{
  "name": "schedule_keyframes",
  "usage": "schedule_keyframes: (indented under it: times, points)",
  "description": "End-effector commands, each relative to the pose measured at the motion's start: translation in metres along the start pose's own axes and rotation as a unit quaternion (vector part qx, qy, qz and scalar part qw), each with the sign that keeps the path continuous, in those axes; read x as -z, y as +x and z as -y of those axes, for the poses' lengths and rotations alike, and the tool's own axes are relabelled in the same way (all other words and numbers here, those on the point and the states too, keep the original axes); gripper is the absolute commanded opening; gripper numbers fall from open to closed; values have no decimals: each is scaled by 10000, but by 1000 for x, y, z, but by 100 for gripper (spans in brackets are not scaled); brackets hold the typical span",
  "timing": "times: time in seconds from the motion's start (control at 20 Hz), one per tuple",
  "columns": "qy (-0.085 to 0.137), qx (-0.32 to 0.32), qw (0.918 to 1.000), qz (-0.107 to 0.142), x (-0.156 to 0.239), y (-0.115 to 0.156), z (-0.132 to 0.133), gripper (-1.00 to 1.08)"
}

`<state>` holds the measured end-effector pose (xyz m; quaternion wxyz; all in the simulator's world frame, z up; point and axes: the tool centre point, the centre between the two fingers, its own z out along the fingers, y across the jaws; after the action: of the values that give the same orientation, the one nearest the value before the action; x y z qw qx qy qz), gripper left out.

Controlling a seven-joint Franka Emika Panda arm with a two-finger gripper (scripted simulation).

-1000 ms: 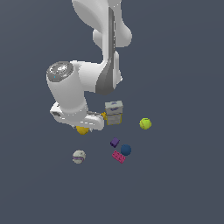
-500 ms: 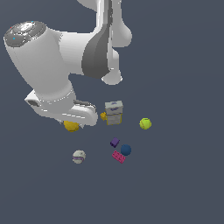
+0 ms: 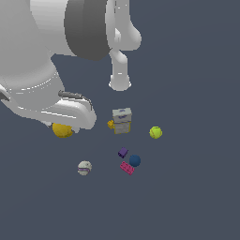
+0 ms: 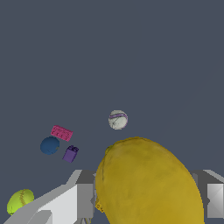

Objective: Pick up a designated object from a clutter of objects.

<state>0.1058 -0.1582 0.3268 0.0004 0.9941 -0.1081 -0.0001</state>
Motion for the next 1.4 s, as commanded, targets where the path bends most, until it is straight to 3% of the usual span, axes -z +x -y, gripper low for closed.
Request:
schedule_keyframes:
  times: [0.0,0.65,1.35]
  points:
    - [0,1,10000,-1,16,7,-1,-100]
    - [2,3,10000,-1,73,34,-5,-100]
    - [4,4,10000,-1,90,44,-6,-100]
